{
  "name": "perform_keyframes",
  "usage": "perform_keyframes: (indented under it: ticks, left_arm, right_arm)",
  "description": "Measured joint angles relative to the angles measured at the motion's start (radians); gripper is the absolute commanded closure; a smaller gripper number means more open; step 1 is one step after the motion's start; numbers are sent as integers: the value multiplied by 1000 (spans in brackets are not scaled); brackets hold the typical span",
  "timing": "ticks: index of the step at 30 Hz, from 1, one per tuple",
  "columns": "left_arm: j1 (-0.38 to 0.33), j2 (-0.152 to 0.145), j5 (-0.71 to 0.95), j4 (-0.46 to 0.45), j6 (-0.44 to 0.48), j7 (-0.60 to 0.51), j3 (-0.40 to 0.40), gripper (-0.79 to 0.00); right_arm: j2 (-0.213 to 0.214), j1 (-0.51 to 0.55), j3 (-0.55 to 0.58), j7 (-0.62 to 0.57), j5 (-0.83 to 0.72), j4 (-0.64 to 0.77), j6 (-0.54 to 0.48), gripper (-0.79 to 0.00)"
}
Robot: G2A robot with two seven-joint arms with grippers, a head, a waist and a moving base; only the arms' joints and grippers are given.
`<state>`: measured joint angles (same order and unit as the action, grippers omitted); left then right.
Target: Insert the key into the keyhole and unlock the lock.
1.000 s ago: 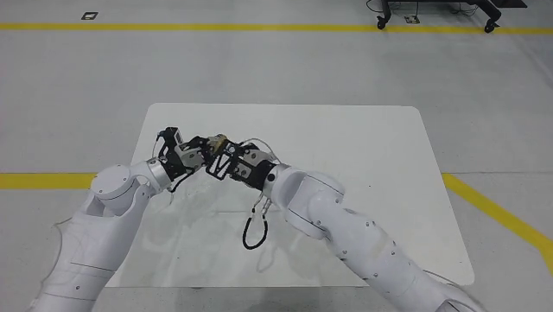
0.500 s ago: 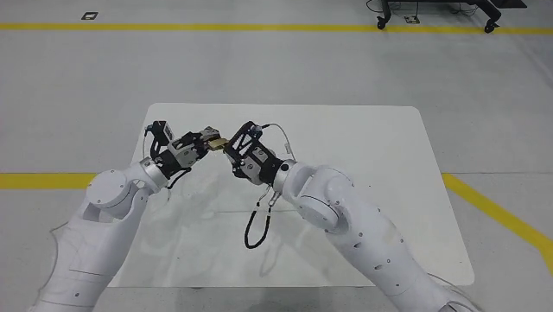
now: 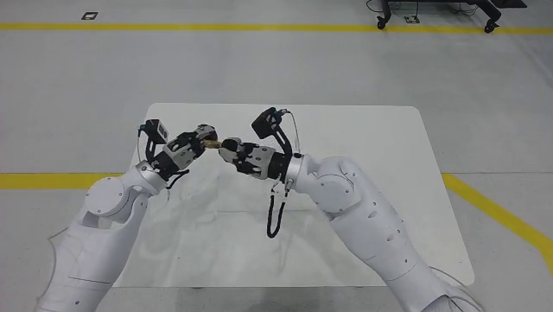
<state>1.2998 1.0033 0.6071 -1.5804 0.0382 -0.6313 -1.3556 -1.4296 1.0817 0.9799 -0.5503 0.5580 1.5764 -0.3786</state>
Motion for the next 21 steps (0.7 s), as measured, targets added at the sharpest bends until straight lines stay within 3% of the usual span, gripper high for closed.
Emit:
perform_keyframes:
  ticks: [9,15,21]
  left_arm:
    - [-20,5,10,24,-88,-34,18,0]
    - [-20,7,-79,9,-112,5,41,0]
    - [8,3,-387,-81,-135,119,102,0]
  right_arm:
    - [27,93,43,38,284,204,88,-785]
    - [65,276,252,127,255,374,51,-785]
    - [92,452,474,191,243,490,52,-785]
